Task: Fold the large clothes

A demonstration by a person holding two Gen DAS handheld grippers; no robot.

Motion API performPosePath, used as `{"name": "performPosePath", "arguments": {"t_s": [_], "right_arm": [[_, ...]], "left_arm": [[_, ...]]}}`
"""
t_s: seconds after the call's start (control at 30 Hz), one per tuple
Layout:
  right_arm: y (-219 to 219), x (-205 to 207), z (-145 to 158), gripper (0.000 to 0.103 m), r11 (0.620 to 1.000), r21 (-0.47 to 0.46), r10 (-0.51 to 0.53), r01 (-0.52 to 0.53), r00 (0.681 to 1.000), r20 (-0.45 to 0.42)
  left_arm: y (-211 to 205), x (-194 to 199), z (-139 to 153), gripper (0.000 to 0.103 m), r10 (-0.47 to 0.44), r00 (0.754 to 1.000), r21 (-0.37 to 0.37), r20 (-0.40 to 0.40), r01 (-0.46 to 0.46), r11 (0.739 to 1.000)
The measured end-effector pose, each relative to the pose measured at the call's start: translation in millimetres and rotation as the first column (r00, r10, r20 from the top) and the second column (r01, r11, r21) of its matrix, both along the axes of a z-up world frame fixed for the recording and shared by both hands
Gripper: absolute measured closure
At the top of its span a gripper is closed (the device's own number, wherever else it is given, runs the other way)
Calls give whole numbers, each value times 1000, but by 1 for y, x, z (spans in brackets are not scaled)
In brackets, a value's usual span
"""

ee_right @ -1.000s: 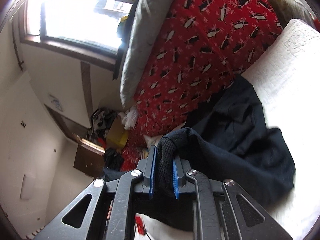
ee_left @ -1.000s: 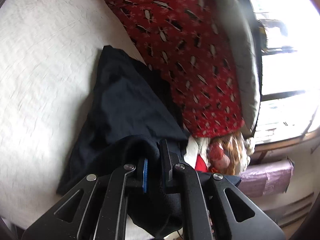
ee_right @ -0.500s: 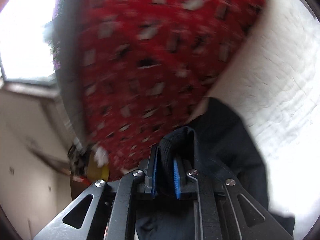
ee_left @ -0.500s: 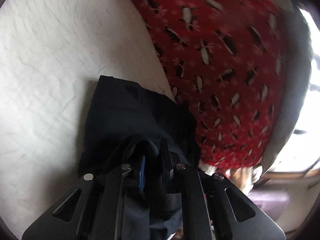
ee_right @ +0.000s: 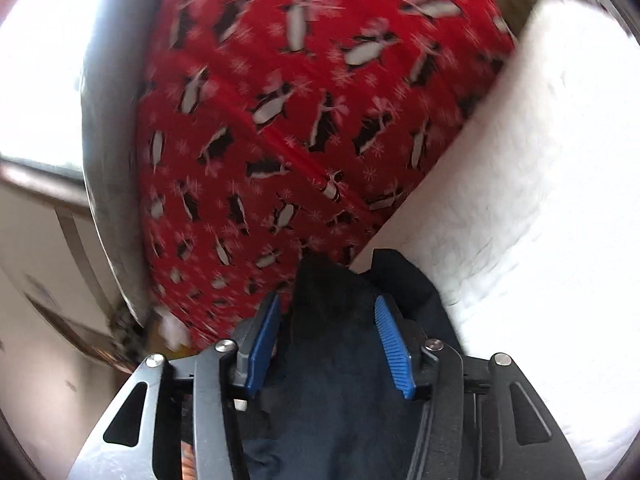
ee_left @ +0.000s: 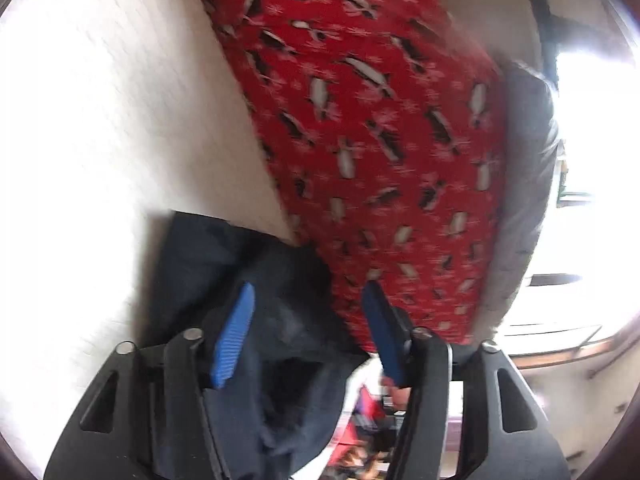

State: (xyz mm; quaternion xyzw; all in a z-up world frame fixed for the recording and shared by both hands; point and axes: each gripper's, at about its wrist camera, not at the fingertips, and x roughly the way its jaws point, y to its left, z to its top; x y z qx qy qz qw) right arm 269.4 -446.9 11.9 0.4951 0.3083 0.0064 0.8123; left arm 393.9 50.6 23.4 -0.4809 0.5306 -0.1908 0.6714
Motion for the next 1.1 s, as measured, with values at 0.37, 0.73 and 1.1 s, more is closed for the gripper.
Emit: {"name": "performPosePath", "arguments": {"t_s": [0.37,0.73,1.1], "right_arm": [[51,63,-5,38,915,-373,79,-156,974,-213],[24,49,31,96,952,-305,39,-26,999,38],[-2,36,-19,71,947,-304,-170,106,966,-193]], "left_arm": [[-69,12,-30,46,-296,950,316,-98,312,896],[-66,7,3,100,-249,963,434,107,180,883],[-29,24,-52,95,-107,993,271,-54,117,955]]}}
